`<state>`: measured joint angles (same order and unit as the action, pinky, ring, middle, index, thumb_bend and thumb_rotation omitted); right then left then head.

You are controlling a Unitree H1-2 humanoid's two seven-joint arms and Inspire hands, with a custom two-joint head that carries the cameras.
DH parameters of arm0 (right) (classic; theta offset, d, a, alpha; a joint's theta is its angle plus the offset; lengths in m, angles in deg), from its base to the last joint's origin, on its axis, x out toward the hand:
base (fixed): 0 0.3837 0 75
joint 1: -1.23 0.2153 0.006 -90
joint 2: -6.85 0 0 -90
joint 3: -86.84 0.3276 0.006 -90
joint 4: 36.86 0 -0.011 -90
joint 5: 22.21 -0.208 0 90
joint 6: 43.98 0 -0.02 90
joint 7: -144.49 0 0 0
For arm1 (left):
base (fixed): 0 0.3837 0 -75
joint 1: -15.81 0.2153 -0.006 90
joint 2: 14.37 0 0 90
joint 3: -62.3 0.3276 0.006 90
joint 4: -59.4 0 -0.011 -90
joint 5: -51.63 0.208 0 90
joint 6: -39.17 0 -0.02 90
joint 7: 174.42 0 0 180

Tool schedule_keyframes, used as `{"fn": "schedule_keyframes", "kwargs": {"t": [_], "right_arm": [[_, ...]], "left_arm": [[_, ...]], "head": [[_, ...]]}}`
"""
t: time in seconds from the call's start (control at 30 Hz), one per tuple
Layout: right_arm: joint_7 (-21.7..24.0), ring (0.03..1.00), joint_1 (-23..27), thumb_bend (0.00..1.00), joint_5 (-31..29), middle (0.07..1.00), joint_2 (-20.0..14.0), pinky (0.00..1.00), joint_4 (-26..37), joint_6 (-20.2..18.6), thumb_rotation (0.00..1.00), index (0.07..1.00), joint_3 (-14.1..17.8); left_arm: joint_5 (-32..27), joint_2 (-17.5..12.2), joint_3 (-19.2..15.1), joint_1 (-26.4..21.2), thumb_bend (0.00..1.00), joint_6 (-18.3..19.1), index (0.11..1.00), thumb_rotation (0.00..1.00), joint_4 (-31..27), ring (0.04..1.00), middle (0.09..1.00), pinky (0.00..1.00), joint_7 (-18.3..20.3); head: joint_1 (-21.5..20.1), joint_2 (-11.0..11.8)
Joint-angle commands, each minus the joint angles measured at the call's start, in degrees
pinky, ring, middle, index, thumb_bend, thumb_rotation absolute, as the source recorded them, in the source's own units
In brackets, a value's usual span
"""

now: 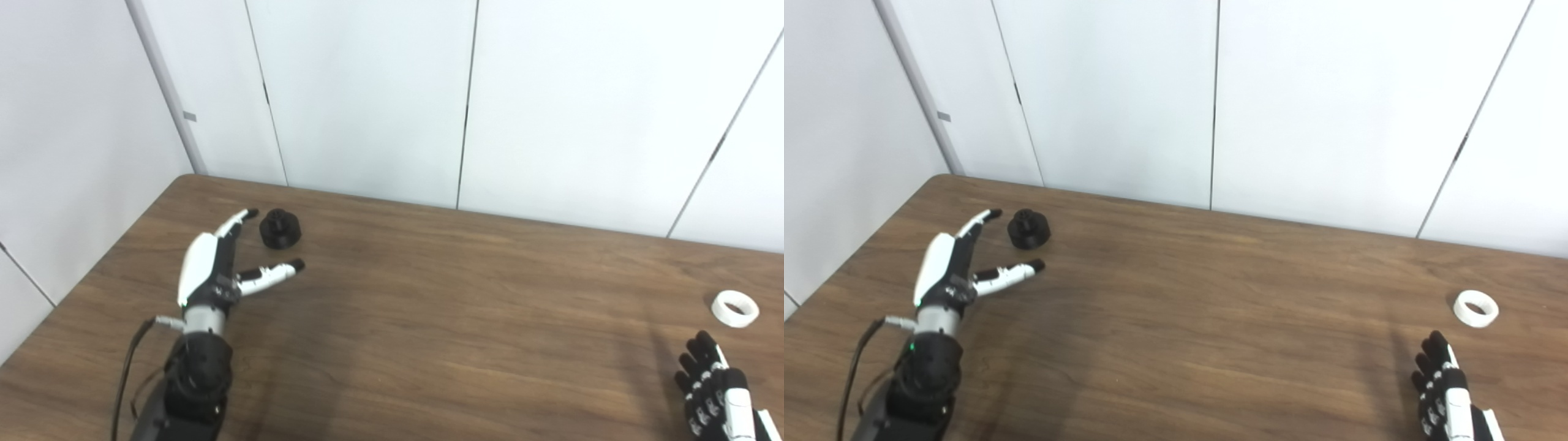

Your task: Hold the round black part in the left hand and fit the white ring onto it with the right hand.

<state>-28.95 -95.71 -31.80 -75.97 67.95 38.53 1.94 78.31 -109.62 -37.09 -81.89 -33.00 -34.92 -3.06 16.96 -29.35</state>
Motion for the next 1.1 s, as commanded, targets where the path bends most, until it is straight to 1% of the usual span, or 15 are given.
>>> {"fn": "schedule_keyframes", "kwargs": {"t": [0.0,0.1,0.23,0.37,0.6,0.83,1.07], "right_arm": [[-0.4,1.0,0.8,0.39,-0.4,1.0,0.4,1.0,2.2,0.6,1.0,1.0,0.1],[-0.5,1.0,0.8,0.39,-0.3,1.0,0.6,1.0,2.6,0.4,1.0,1.0,0.1],[-0.7,1.0,0.6,0.38,0.1,1.0,0.8,1.0,3.2,-0.1,1.0,1.0,0.0],[-0.9,1.0,0.5,0.39,0.2,1.0,1.0,1.0,3.8,-0.7,1.0,1.0,0.0],[-0.9,1.0,0.1,0.39,0.6,1.0,1.1,1.0,4.0,-0.4,1.0,1.0,-0.3],[-1.3,1.0,0.0,0.38,1.2,1.0,1.3,1.0,4.2,-0.5,1.0,1.0,-0.4],[-1.8,1.0,0.0,0.38,1.0,1.0,1.4,1.0,4.5,-1.1,1.0,1.0,-0.4]], "left_arm": [[1.7,-1.8,0.2,-3.3,0.96,-0.7,0.888,0.35,0.6,0.978,0.935,0.95,-1.6],[2.7,-3.0,0.5,-5.2,0.98,-0.8,0.888,0.37,3.5,0.986,0.935,0.96,-1.8],[4.6,-4.8,1.6,-7.6,0.97,-0.8,0.894,0.4,7.1,0.996,0.944,0.99,-1.9],[5.6,-6.0,2.9,-10.1,0.98,-1.0,0.887,0.4,10.8,0.993,0.943,1.0,-2.2],[7.2,-8.5,6.2,-14.2,1.0,1.0,0.906,0.44,16.9,1.0,0.972,1.0,-0.1],[6.4,-8.9,7.6,-16.9,1.0,0.7,0.881,0.43,21.1,1.0,0.975,1.0,-0.9],[6.5,-9.3,9.9,-19.3,1.0,0.5,0.859,0.39,25.3,1.0,0.969,1.0,-0.6]], "head": [[0.0,0.0],[-0.1,0.0],[-0.3,-0.2],[-0.5,-0.4],[-1.0,-0.7],[-1.3,-0.9],[-1.6,-1.0]]}}
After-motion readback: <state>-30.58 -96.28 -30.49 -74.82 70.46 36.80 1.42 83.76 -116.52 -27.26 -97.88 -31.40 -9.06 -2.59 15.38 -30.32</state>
